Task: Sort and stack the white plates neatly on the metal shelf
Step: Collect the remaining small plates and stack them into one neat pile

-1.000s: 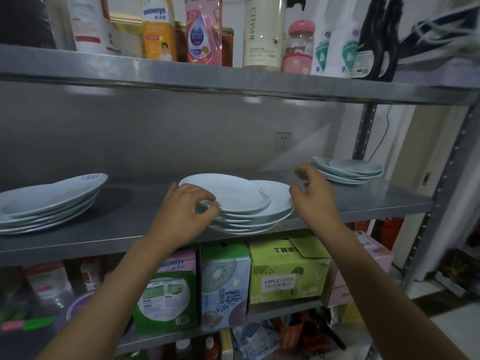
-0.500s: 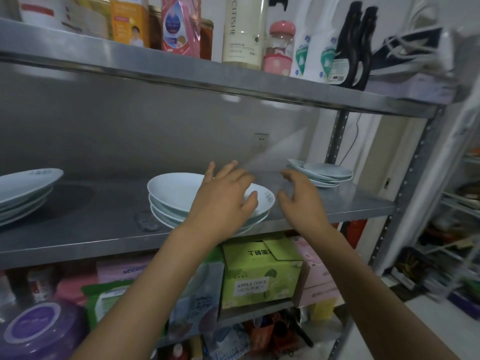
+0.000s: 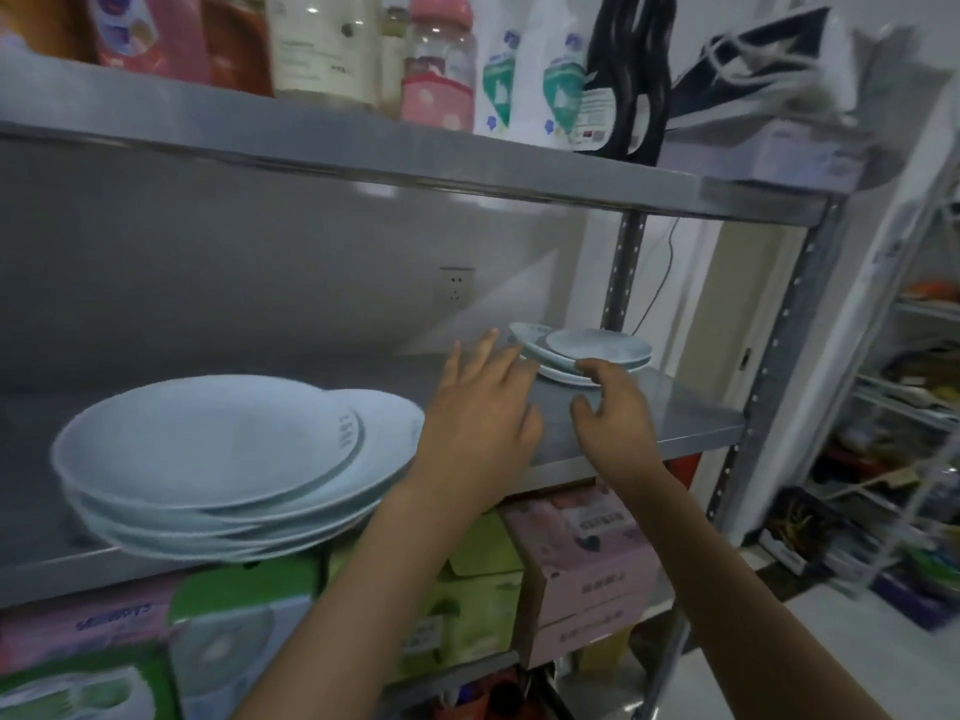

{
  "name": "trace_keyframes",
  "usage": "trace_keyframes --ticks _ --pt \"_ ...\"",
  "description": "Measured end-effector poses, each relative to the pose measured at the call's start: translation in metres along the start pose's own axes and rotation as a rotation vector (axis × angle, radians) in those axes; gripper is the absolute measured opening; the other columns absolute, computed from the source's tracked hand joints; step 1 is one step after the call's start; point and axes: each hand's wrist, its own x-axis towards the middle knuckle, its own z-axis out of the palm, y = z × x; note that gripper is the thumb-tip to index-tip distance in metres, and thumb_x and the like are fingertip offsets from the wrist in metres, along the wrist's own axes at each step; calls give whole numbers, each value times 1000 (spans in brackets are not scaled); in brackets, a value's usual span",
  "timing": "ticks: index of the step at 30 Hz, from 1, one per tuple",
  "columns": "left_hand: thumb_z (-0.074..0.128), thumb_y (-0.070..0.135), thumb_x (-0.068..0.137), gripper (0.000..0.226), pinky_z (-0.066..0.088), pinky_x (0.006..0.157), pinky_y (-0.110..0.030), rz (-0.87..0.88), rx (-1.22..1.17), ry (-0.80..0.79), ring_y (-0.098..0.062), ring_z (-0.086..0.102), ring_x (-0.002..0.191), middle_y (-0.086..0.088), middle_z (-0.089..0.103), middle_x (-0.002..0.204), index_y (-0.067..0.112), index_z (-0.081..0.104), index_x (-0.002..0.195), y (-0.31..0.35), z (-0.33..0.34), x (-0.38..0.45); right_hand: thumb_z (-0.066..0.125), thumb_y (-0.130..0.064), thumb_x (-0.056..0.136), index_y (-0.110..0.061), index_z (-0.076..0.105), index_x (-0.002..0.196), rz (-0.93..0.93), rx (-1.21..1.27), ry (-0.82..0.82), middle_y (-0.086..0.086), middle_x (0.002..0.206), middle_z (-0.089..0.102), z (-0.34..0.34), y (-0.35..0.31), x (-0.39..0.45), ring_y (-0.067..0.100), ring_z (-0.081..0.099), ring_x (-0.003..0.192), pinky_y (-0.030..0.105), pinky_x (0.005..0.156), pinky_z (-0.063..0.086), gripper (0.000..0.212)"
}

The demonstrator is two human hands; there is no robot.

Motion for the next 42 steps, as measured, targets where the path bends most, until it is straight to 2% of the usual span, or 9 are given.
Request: trace_keyframes --ticks 11,14,18,21,24,30,35,40,42 --pt "48 24 92 51 10 119 -47 -212 -71 -40 -24 18 143 -6 38 149 14 41 141 26 116 75 47 -6 93 -14 56 126 83 15 -34 5 133 54 5 166 105 19 52 117 8 92 27 35" --pt "49 22 91 50 10 118 -47 -257 -107 -51 -22 17 143 -3 37 149 15 41 140 29 138 82 45 -5 94 -11 52 132 84 -100 -106 9 145 43 17 192 122 24 44 129 21 105 29 39" --pt "52 20 90 47 14 118 -43 -284 -121 -31 -22 21 141 -3 38 147 14 46 136 27 156 92 46 -5 94 -14 43 140 73 -316 -199 11 154 27 29 211 141 27 31 138 32 111 30 47" --pt "53 17 89 45 22 114 -49 -294 -130 -34 -25 23 141 -7 38 148 12 49 134 26 163 99 47 -7 95 -16 38 142 34 -434 -227 9 155 25 33 217 146 26 22 143 32 116 23 49" --pt "53 16 89 44 24 113 -50 -297 -116 -47 -28 26 141 -10 39 148 10 51 132 24 168 103 49 -4 93 -14 49 136 26 -414 -158 11 152 33 35 219 146 28 25 142 37 117 22 44" --pt "54 13 88 41 27 113 -49 -276 -120 -20 -28 31 137 -9 44 143 10 53 129 21 171 100 54 1 90 -4 60 123 -38 -297 -189 15 129 57 30 212 149 27 50 122 30 109 33 34" --pt "55 11 86 40 31 111 -46 -269 -137 15 -29 33 135 -11 46 141 7 55 125 19 166 101 57 4 87 -4 61 119 -174 -214 -55 15 122 61 24 192 139 28 54 117 37 105 41 33" --pt "53 11 91 42 25 115 -39 -284 -179 39 -25 29 139 -10 40 145 8 50 133 23 149 97 57 4 88 -1 64 113 -275 -117 111 18 114 65 15 157 127 33 58 112 28 105 30 26" --pt "52 14 92 49 22 116 -41 -259 -93 77 -26 29 138 -10 40 146 9 41 140 27 135 95 53 0 93 -2 63 115 -307 -86 123 16 118 64 11 140 122 30 55 118 28 110 27 25"
